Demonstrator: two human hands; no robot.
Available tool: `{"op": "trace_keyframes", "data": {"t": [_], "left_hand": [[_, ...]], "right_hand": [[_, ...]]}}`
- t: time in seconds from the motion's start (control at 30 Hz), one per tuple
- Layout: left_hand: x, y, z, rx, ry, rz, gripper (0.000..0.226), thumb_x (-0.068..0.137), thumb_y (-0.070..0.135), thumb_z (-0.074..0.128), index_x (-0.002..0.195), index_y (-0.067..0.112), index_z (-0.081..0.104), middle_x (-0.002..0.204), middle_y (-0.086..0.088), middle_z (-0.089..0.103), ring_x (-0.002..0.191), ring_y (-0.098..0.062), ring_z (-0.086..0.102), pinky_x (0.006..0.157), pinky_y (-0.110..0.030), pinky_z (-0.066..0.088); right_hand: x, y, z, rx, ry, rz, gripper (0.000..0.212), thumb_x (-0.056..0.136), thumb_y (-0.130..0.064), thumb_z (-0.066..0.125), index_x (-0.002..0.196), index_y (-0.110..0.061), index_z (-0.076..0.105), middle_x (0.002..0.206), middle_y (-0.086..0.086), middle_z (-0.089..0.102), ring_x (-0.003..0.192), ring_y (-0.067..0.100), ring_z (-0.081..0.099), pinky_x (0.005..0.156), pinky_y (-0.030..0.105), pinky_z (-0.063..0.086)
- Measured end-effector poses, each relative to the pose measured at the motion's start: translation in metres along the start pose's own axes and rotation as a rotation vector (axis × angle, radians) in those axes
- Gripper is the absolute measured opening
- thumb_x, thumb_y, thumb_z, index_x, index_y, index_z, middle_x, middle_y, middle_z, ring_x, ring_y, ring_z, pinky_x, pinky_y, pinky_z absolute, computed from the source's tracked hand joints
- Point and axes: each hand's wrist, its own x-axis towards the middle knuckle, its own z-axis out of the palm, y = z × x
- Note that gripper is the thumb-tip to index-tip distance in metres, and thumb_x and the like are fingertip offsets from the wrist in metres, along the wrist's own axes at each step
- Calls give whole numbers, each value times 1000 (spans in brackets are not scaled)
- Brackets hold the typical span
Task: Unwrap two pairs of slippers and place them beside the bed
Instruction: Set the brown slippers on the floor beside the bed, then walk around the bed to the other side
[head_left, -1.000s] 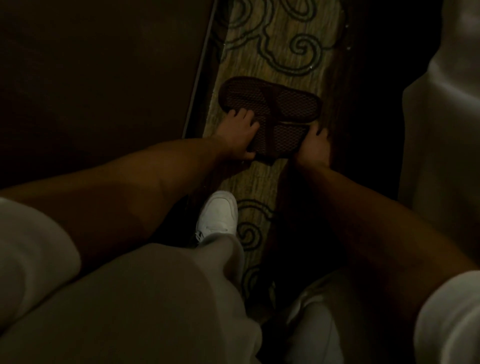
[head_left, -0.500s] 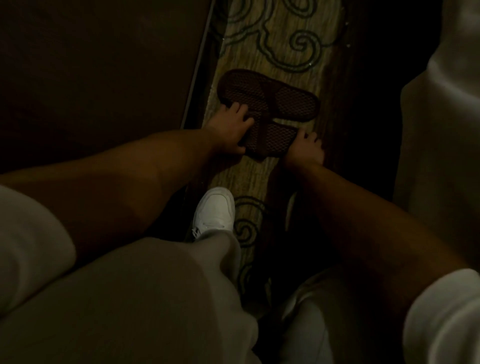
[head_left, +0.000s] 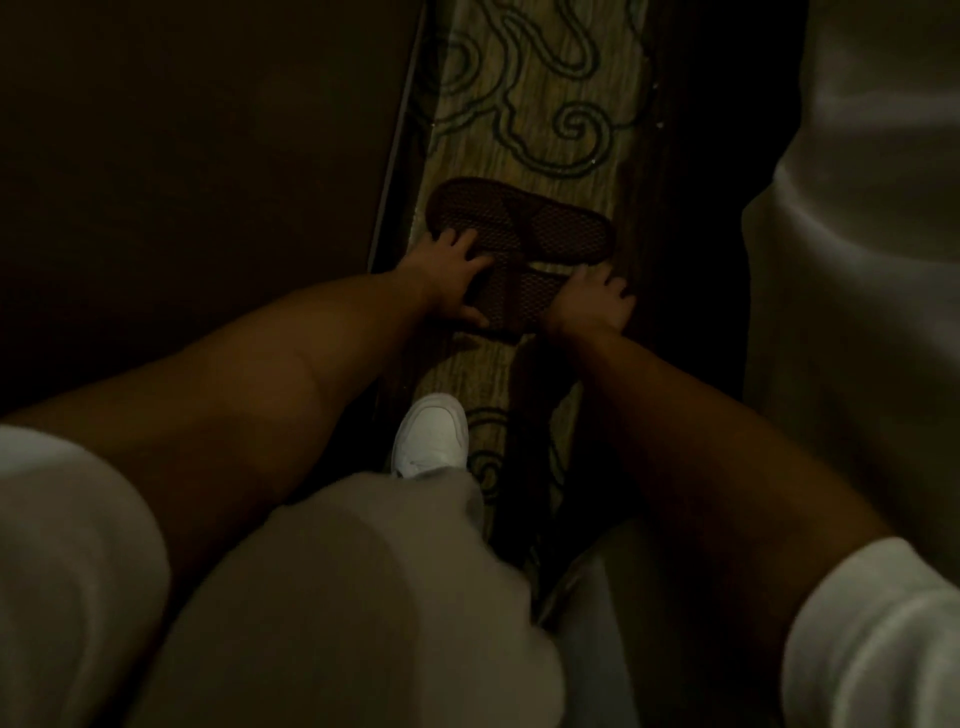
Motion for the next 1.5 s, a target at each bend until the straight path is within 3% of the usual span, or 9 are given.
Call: {"op": "trace_keyframes", "data": {"t": [0.13,0.33,0.5,0.63,0.9,1.03,1.2,1.33,1.5], "left_hand": [[-43,-3,-66,-90,102,-48,96,86,75,51,159,21,22,166,-22,14,150,-41,20,118,-57,25],[-173,4,-219,-184,235,-98,82,92,55,58,157,14,28,163,-22,24,147,-39,27,116,-55,28],[-272,10,-363,-214,322,-130,82,95,58,52,158,14,25,164,-20,25,148,-38,28,118,-51,27],[-342,16,-456,-199,352,-109,73,94,63,50,151,18,41,163,-19,26,150,-39,24,120,-54,23],[-447,25,-619,-109,492,-89,68,97,61,41,152,20,41,165,-17,23,153,-37,17,121,-54,18],[-473,39,-696,-60,590,-70,64,96,52,49,150,17,43,164,-18,26,150,-38,22,119,-54,23],[-486,72,-774,-100,699,94,51,95,37,58,138,10,55,152,-19,39,131,-42,45,105,-53,42],[-488,122,-821,-62,785,239,55,96,48,58,140,15,54,156,-14,37,137,-38,41,110,-52,37],[-493,202,-854,6,830,424,60,96,50,57,143,12,50,158,-15,34,137,-37,40,108,-50,36]], "right_hand": [[-46,5,-66,81,5,-48,82,87,-51,68,152,-13,35,159,17,32,143,39,34,110,52,35],[-176,37,-225,206,37,-149,74,88,-43,65,148,-10,38,150,16,39,136,40,40,104,52,42],[-280,66,-368,240,94,-193,78,87,-47,64,151,-13,37,155,14,36,139,39,39,106,52,42],[-350,82,-458,237,121,-261,81,91,-53,58,158,-21,28,166,13,25,148,38,29,115,55,34],[-460,144,-618,290,416,-211,81,85,-69,48,154,-27,37,162,10,33,146,40,31,109,62,33],[-514,157,-670,330,448,-187,84,85,-68,51,156,-26,34,164,12,29,147,40,29,108,62,34],[-570,199,-730,327,551,-130,90,84,-65,61,159,-29,27,168,9,20,152,36,21,111,60,35],[-619,253,-763,442,628,23,97,78,-58,75,158,-30,27,168,8,20,152,34,23,111,57,38],[-690,325,-763,421,717,168,98,81,-59,74,160,-29,24,169,8,16,153,32,19,114,57,35]]}}
